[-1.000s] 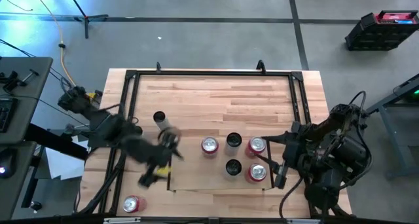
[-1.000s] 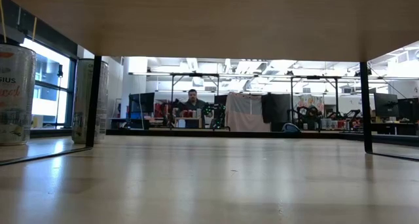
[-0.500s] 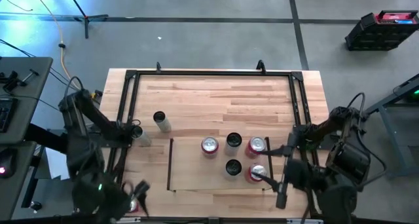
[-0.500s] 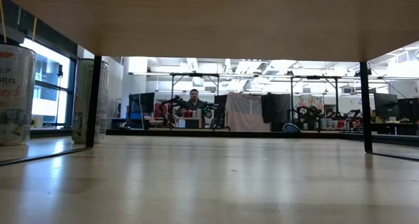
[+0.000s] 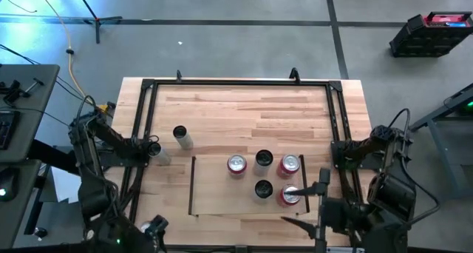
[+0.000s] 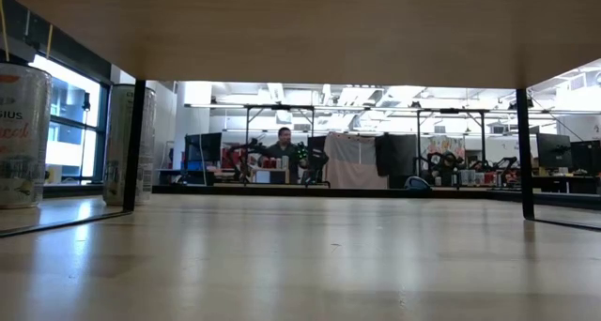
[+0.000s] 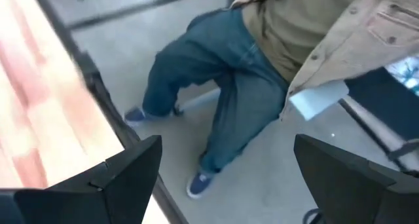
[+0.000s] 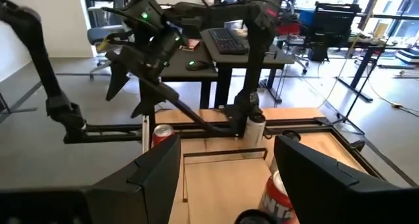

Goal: Place canned beverage on shelf
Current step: Put the red soda can on the shelf

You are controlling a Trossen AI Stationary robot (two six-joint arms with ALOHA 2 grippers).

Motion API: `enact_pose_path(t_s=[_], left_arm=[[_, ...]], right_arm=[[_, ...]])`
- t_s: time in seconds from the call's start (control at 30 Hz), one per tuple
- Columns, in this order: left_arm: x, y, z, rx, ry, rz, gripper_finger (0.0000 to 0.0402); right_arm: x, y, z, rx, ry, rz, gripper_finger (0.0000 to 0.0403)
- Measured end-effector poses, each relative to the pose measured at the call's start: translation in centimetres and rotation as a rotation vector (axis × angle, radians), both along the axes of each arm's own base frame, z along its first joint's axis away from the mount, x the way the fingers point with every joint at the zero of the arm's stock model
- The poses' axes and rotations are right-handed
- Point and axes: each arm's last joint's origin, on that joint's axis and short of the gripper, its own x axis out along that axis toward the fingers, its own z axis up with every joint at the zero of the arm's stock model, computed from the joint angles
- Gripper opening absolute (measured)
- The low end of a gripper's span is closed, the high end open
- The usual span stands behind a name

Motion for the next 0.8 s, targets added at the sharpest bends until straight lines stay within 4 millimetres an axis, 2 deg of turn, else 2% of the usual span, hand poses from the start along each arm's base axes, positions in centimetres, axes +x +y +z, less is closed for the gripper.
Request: enact_pose_path(t_s=[0.2, 0.43, 0.57, 0.8], left_arm=[[-0.4, -0.6, -1.1, -0.042, 0.153, 0.136, 0.0339], [-1.8, -0.7, -2.9, 0.027, 0.303, 0.287, 0.0339], [-2.4, -0.3, -3.5, 0.094, 0.313, 0.360, 0.0339], [-2.2, 0.1, -3.3, 0.150, 0.198, 0.369, 0.0339]], right_arm=[[0.2, 1.1, -0.8, 0.005, 0.008, 0.006, 0.0231], [0.9, 2.3, -1.6, 0.021, 0.017, 0.036, 0.0231], [0.9, 3.1, -1.5, 0.052, 0.011, 0.118, 0.0231], [1.5, 3.1, 0.5, -0.022, -0.111, 0.117, 0.0231]])
